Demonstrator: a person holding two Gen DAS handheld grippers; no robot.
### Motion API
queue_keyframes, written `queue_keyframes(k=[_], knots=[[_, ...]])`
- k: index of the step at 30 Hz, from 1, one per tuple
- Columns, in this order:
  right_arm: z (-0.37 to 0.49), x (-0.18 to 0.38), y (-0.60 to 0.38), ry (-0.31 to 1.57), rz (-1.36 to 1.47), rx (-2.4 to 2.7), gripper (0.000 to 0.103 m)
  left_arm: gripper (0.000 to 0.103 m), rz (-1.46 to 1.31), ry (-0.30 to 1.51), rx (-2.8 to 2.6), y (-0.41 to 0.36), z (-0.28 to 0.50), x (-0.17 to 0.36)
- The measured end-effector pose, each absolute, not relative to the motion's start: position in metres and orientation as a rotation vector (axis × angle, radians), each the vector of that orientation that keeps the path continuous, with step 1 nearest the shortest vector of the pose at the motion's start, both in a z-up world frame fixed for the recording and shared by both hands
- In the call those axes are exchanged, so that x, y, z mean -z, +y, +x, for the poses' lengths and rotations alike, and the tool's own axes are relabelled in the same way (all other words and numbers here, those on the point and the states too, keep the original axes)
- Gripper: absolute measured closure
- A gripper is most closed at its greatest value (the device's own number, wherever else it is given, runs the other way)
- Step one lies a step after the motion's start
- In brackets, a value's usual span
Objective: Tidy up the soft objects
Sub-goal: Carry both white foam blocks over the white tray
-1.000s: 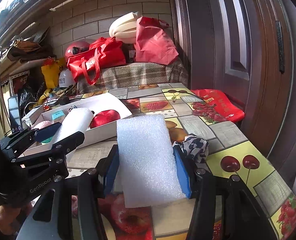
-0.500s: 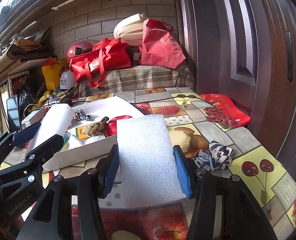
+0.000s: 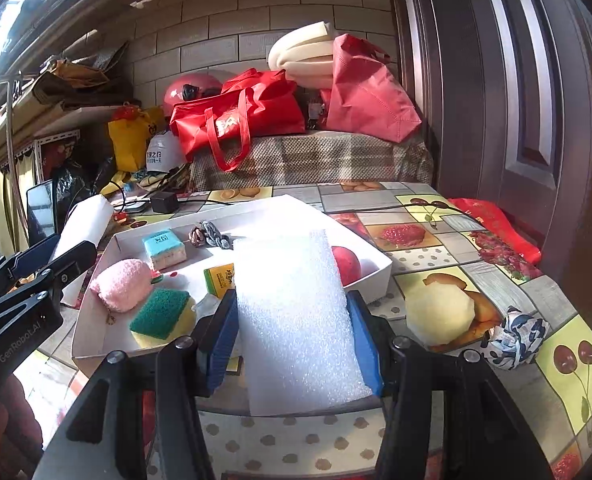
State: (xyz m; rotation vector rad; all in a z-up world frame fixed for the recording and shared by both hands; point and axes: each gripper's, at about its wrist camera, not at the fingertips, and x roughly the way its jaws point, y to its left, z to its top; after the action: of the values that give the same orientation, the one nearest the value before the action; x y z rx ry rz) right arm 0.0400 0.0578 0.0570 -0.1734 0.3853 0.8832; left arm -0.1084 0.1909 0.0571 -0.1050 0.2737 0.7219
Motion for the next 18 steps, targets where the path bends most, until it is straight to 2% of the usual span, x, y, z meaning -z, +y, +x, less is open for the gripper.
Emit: queue_keyframes(k=[18], knots=[[0.064, -0.055, 0.128, 0.430, -0.172, -0.882, 0.050, 0.050, -0.123, 0.306, -0.764, 0.238, -0.088, -0.056]])
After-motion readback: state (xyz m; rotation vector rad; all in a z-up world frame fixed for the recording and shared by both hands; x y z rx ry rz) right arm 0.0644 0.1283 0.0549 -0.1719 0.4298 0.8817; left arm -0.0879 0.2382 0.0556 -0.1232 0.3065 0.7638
